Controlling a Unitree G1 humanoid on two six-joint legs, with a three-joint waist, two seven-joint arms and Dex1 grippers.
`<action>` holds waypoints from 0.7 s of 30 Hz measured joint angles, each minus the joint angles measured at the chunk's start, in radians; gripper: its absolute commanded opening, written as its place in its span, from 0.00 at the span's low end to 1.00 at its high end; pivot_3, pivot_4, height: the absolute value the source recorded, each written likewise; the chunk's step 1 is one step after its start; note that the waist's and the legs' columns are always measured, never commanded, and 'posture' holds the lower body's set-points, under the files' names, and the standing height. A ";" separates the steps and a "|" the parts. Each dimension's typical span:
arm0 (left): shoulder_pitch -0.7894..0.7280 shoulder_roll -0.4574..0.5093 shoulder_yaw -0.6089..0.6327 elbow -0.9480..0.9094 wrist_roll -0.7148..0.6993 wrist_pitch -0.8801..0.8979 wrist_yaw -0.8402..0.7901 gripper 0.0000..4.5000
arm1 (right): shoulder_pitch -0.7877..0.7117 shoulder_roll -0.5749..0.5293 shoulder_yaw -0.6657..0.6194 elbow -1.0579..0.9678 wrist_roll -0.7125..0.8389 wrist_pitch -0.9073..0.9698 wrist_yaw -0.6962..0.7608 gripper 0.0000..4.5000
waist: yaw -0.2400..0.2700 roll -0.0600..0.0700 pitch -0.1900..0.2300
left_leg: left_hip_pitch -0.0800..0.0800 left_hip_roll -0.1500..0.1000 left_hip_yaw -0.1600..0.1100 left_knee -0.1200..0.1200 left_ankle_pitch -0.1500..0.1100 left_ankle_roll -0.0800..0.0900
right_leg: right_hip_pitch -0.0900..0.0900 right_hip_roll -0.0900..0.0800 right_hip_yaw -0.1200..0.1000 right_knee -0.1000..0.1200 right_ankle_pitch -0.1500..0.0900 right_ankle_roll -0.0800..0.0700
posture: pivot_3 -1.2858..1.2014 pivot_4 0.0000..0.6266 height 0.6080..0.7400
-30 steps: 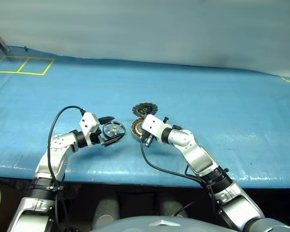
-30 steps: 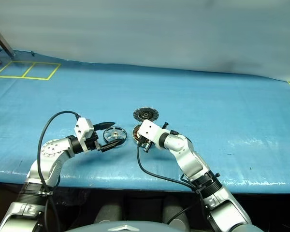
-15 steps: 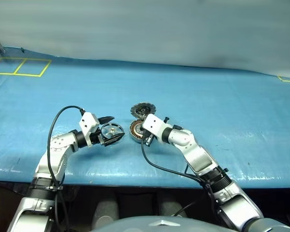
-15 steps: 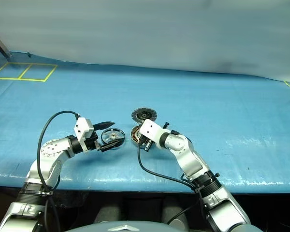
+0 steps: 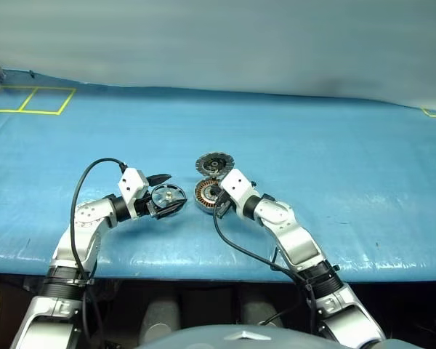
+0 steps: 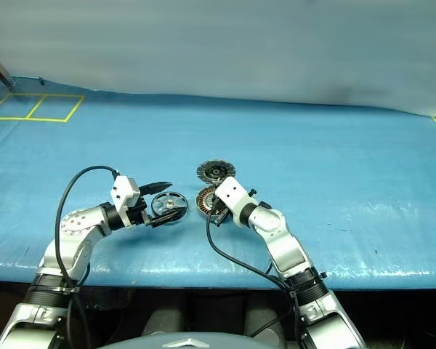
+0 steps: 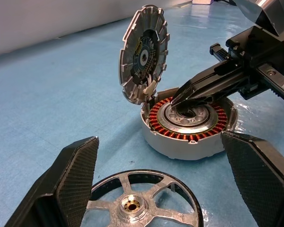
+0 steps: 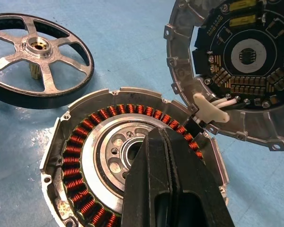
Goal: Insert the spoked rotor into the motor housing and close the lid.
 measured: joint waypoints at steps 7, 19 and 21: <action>-0.009 -0.002 -0.001 0.003 0.000 0.000 -0.008 1.00 | 0.010 -0.020 0.000 -0.072 -0.001 0.049 -0.010 0.01 | 0.005 0.002 0.006 | -0.011 0.000 0.000 -0.001 0.000 -0.001 | -0.008 0.002 0.000 0.000 0.002 -0.005 | 0.52 0.24 1.00; -0.011 -0.008 -0.004 0.010 0.002 0.000 -0.017 1.00 | 0.041 -0.060 0.014 -0.212 -0.003 0.135 0.009 0.01 | 0.012 0.000 0.014 | -0.019 0.001 -0.002 0.000 0.000 0.000 | -0.011 0.006 0.001 0.000 0.000 -0.001 | 0.52 0.24 1.00; -0.011 -0.008 -0.007 0.010 0.002 0.000 -0.017 1.00 | 0.041 -0.062 0.013 -0.249 -0.001 0.148 0.011 0.01 | 0.012 0.000 0.015 | -0.019 0.001 -0.002 0.001 0.000 0.000 | -0.011 0.007 0.001 0.000 0.000 -0.001 | 0.52 0.24 1.00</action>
